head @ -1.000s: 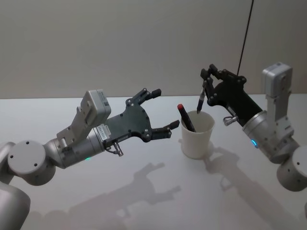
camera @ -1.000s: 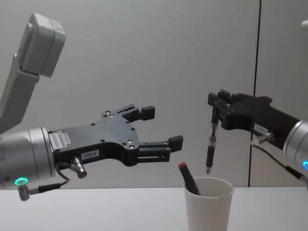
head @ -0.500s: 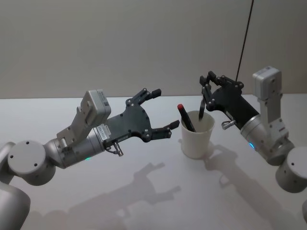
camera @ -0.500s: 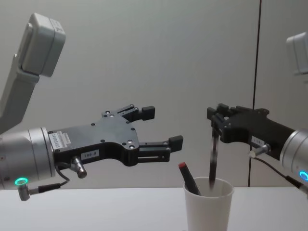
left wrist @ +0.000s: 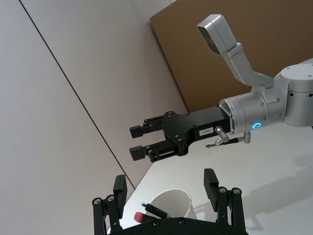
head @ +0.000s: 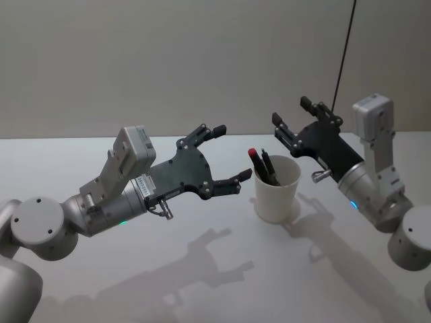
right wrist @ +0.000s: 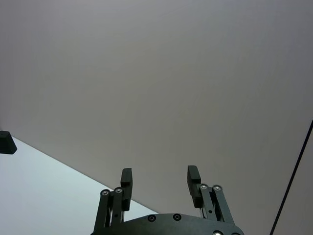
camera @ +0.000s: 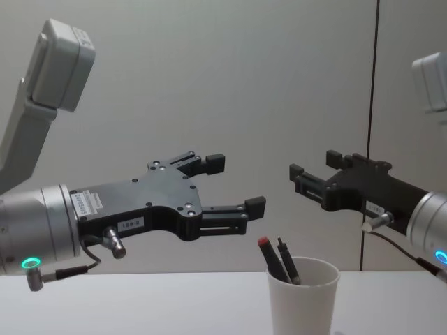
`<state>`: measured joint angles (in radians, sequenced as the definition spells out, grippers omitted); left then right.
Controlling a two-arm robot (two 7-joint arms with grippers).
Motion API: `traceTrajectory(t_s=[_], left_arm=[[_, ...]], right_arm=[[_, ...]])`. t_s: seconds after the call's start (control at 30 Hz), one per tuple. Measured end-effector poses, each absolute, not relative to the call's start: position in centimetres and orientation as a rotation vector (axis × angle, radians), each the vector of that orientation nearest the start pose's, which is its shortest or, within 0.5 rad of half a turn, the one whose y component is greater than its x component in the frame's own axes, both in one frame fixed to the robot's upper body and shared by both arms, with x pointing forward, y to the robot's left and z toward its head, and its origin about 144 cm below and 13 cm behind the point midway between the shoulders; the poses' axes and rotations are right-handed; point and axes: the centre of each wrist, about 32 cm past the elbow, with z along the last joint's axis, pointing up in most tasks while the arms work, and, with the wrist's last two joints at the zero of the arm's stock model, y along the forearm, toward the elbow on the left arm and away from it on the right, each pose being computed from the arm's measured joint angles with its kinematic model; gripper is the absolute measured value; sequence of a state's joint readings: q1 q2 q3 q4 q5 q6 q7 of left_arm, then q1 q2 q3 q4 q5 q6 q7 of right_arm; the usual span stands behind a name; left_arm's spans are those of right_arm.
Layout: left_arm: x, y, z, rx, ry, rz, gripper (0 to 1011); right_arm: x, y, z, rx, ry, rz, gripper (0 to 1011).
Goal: Place the pen into the pen holder.
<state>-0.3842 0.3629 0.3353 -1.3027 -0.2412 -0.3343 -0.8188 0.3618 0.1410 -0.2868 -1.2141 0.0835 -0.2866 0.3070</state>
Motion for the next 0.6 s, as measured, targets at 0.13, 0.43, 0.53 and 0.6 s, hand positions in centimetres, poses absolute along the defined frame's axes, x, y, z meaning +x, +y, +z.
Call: traceTrajectory(t_s=[0.13, 0.43, 0.53, 0.6], left_arm=[[55.38, 26.6, 118.97, 0.027, -0.401, 0.507, 1000], [55.38, 26.6, 118.97, 0.027, -0.401, 0.507, 999], [55.38, 26.6, 118.97, 0.027, -0.401, 0.507, 999], [55.38, 26.6, 118.97, 0.027, -0.401, 0.507, 1000]], right_arm=[[55.23, -19.96, 115.69, 0.067, -0.291, -1.019, 758], [55.2, -20.16, 115.68, 0.078, -0.293, -1.02, 1002], [55.16, -20.2, 115.65, 0.081, -0.293, -1.02, 1002], [55.15, -20.23, 115.65, 0.082, -0.293, -1.02, 1002]])
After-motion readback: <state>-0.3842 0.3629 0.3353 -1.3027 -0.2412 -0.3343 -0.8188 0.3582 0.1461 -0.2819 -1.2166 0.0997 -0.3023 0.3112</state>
